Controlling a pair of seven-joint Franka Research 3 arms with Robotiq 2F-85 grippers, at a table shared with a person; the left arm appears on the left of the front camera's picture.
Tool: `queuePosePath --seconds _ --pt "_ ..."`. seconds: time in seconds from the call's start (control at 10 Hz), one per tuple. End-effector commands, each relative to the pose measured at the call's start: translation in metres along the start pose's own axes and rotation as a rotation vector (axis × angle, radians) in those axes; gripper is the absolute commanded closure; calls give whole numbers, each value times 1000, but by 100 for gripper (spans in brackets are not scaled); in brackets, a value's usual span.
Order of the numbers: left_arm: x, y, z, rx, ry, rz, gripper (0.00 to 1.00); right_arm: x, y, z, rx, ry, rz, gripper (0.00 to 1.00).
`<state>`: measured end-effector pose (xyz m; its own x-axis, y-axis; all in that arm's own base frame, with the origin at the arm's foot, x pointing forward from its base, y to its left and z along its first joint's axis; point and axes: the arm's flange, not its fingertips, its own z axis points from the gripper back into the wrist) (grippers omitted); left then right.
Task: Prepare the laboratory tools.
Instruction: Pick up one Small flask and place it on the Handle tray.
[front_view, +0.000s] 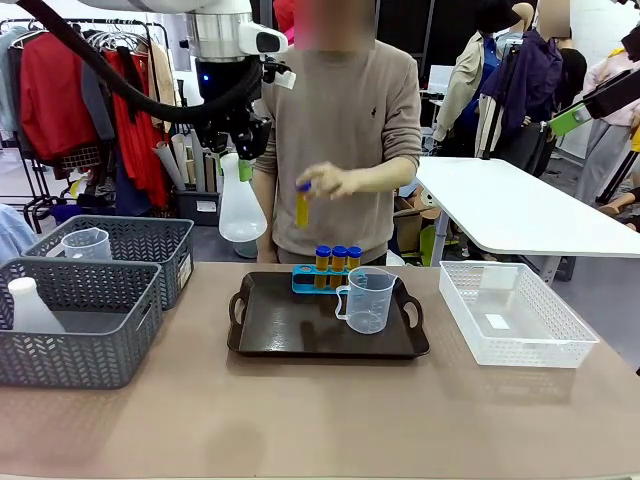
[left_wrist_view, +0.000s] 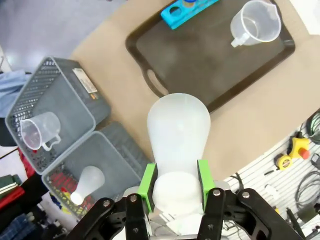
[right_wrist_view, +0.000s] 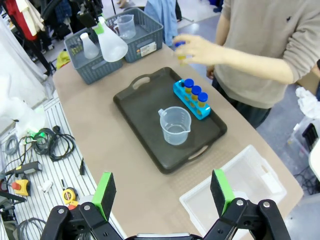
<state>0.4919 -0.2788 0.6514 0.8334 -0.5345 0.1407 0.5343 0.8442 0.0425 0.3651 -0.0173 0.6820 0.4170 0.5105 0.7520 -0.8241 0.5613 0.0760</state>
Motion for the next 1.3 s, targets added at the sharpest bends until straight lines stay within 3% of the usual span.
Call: queuePosePath --seconds 0.0,0.6,1.2 --pt "-21 15 16 4 -7 -18 100 2 0 0 15 -28 13 0" --pt "-93 71 61 68 -32 74 100 2 0 0 15 -28 13 0" --pt "-86 74 75 74 -24 97 100 2 0 0 15 -28 13 0"
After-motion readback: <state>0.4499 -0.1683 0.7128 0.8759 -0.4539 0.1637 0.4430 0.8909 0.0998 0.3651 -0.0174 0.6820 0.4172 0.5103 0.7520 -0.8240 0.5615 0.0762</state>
